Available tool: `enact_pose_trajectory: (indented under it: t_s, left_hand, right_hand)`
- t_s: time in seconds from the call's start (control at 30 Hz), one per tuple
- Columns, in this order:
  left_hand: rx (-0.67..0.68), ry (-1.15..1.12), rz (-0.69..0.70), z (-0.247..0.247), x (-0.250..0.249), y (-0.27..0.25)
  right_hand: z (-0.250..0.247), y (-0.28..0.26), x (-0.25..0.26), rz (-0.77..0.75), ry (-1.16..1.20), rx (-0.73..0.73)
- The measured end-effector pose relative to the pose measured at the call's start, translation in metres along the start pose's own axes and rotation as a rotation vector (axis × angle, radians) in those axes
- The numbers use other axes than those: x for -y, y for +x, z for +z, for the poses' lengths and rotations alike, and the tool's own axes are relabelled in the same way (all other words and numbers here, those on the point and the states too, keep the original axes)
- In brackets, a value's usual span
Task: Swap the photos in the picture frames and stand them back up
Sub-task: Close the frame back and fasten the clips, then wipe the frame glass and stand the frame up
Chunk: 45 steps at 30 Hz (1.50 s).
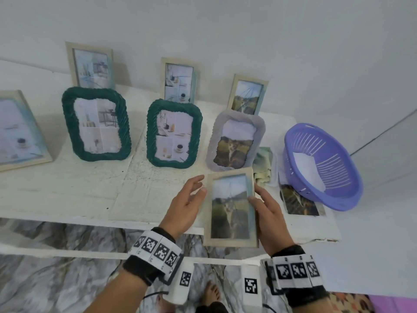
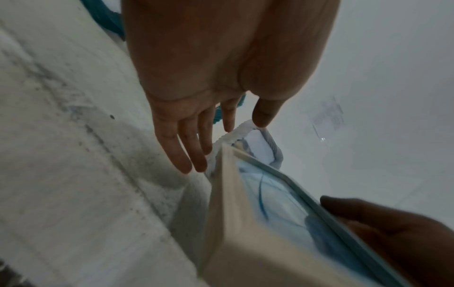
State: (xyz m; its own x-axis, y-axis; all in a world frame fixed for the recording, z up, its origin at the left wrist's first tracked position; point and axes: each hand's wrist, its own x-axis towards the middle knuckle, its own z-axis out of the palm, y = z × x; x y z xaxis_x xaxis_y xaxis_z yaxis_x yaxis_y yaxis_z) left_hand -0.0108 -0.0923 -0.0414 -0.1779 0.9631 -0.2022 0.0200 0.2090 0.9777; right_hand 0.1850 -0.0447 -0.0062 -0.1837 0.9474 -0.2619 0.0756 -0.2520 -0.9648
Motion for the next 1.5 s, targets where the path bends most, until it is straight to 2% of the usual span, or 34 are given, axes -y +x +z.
enact_pose_trajectory:
  t_s: [0.07,0.13,0.27,0.33,0.43,0.53,0.6,0.7,0.8,0.9,1.07,1.33,1.4,1.5]
  left_hand:
    - [-0.001,-0.113,-0.042,0.000,-0.003,-0.001]
    - [-0.022,-0.170,-0.021,0.000,-0.007,-0.004]
    - [-0.077,-0.282,0.072,-0.003,-0.014,-0.003]
    - [-0.099,-0.267,0.123,-0.004,-0.017,-0.001]
    - [-0.140,-0.203,0.177,-0.008,-0.019,0.002]
    - [-0.180,-0.191,0.164,-0.013,-0.017,0.002]
    - [-0.197,-0.185,0.154,-0.015,-0.016,0.001]
    - [-0.217,-0.184,0.147,-0.017,-0.012,0.002]
    - [-0.225,-0.204,0.157,-0.021,-0.008,0.001]
    - [-0.240,-0.219,0.168,-0.023,-0.007,0.000]
    - [-0.243,-0.209,0.164,-0.026,-0.005,-0.002]
    - [-0.246,-0.177,0.180,-0.024,-0.005,-0.004]
    - [-0.250,-0.161,0.185,-0.023,-0.008,-0.006]
    - [-0.237,-0.123,0.219,-0.020,-0.011,-0.011]
  right_hand:
    - [0.002,-0.002,-0.002,0.075,0.228,0.019]
    - [0.006,-0.002,-0.005,0.113,0.353,0.041]
    - [0.011,0.003,-0.003,0.120,0.368,0.101]
    - [0.008,0.009,0.003,0.128,0.308,0.147]
    - [-0.004,0.027,0.015,0.012,-0.048,0.071]
    - [-0.023,0.067,0.021,-0.234,-0.639,-0.210]
    - [-0.030,0.094,0.027,-0.304,-0.923,-0.331]
    - [-0.033,0.128,0.030,-0.249,-1.204,-0.324]
    - [-0.034,0.151,0.020,-0.141,-1.330,-0.241]
    - [-0.035,0.163,0.011,-0.089,-1.337,-0.228]
    - [-0.034,0.153,0.016,-0.136,-1.218,-0.259]
    - [-0.018,0.063,0.010,-0.208,-0.976,-0.364]
    - [-0.007,0.034,0.014,-0.277,-0.918,-0.375]
    - [0.020,-0.003,0.025,-0.461,-0.835,-0.297]
